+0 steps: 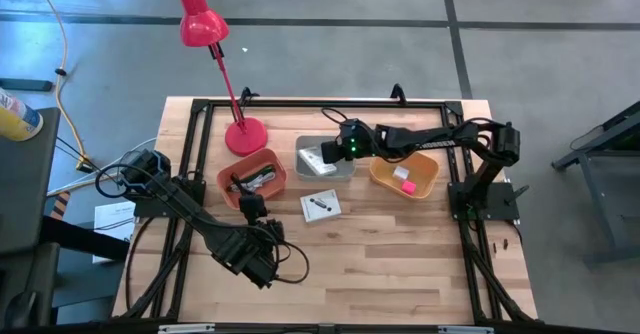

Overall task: Pick and place items into bin
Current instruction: Put the bottom white card reader box into the gray bin

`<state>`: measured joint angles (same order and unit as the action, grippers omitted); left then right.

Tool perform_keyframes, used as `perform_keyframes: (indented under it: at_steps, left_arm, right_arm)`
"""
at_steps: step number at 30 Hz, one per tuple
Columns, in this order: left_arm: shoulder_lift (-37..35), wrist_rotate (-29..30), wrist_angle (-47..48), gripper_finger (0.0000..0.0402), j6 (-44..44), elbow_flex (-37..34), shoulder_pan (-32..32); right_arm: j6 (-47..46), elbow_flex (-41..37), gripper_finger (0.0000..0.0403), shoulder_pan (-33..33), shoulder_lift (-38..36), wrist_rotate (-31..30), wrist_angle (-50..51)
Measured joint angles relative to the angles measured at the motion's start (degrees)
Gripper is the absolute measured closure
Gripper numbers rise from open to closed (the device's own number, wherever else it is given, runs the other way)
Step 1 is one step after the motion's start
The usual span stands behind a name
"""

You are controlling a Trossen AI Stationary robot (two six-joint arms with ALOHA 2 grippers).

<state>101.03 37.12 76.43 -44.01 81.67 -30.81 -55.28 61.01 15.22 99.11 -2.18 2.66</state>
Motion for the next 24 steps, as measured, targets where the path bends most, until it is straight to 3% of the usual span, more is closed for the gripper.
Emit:
perform_keyframes:
  at_steps: [12,24]
  left_arm:
    - [0.0,0.0,0.0,0.0153,0.2,0.0,0.0]
    - [0.0,2.0,-0.1,0.0153,0.2,0.0,0.0]
  right_arm:
    - [1.6,0.0,0.0279,-0.1,-0.1,5.3,-5.4]
    - [1.2,0.0,0.0279,-4.2,1.4,4.6,-4.3]
